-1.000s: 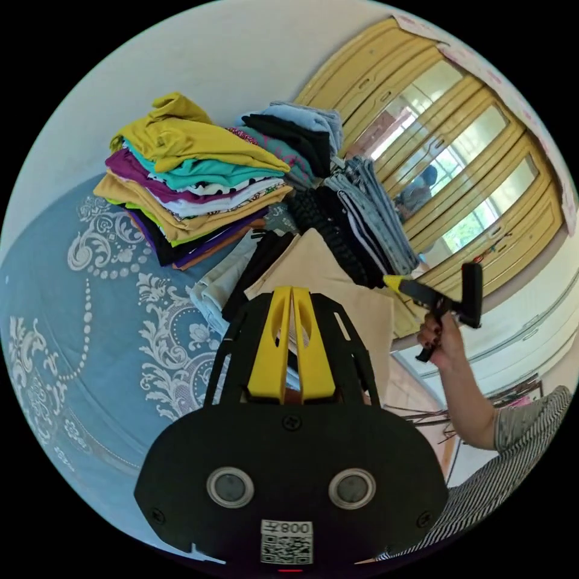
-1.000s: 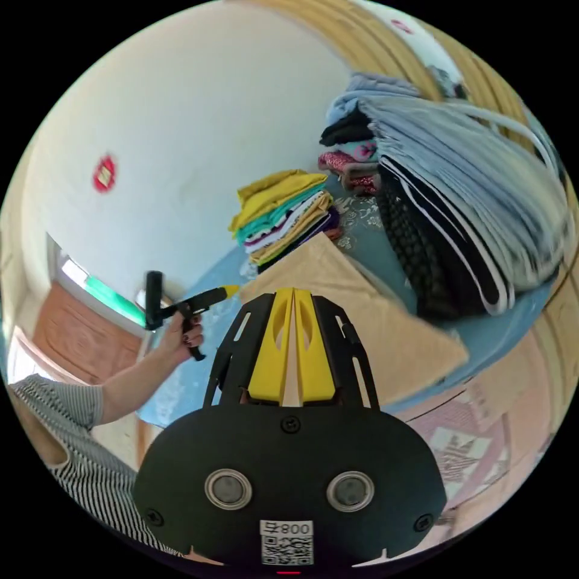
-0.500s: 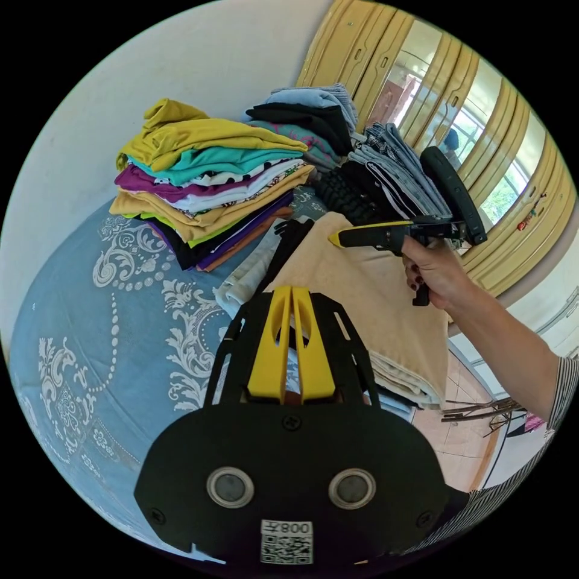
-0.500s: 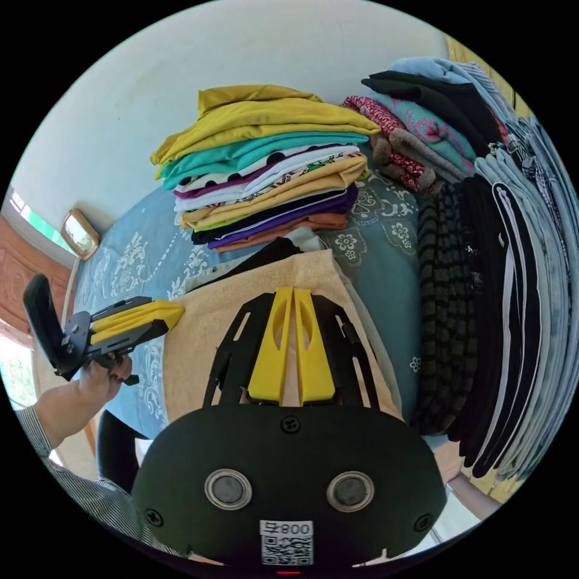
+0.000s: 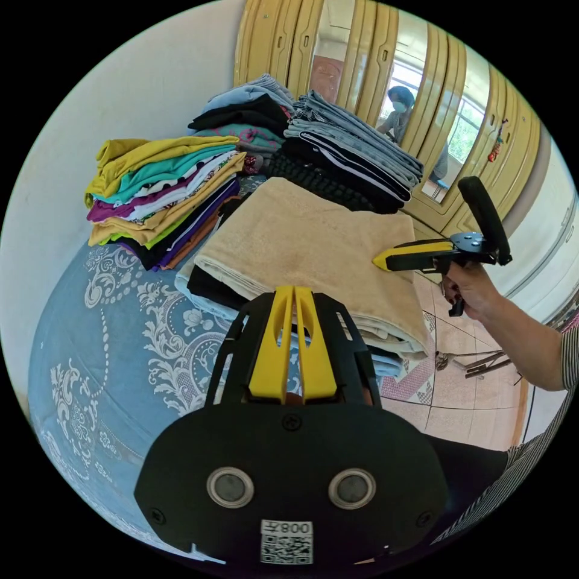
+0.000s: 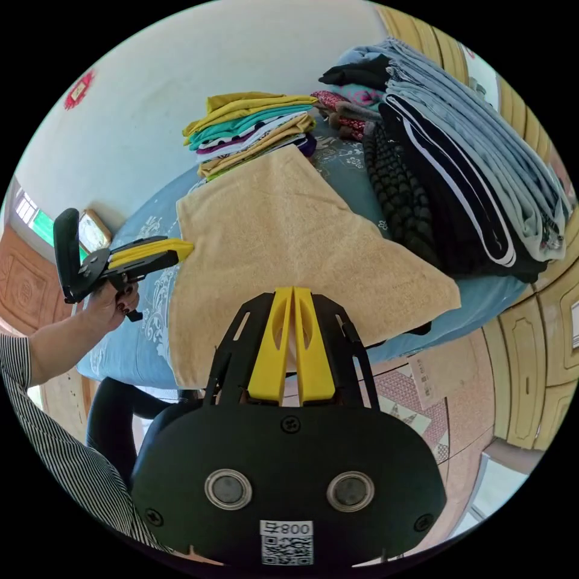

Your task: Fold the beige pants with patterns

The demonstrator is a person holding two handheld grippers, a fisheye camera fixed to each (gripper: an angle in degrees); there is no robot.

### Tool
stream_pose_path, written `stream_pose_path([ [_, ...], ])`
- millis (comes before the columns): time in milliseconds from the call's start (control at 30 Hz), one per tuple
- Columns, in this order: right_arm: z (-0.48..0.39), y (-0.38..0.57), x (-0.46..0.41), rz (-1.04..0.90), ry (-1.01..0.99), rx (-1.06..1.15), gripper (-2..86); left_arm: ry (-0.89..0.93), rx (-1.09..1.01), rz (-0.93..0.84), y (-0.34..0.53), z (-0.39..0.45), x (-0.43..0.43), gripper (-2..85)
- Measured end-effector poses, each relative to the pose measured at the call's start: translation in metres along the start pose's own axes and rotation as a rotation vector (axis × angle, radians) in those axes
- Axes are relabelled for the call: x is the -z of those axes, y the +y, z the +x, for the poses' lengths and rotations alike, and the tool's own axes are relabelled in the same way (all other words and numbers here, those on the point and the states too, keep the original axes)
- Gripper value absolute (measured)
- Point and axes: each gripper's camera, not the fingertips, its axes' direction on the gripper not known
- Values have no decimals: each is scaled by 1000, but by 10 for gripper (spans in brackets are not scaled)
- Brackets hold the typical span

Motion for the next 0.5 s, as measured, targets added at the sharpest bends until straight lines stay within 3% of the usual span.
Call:
stream_pose_path([
  [200,-38,5,12,38,24,-10,2,79,-60,67,6,22,29,4],
  [333,-60,21,-20,0,45,-32,3,36,-98,-85,22,35,-7,4],
  [500,-85,21,-12,38,5,-28,6,104,-47,-5,33,25,18,4],
])
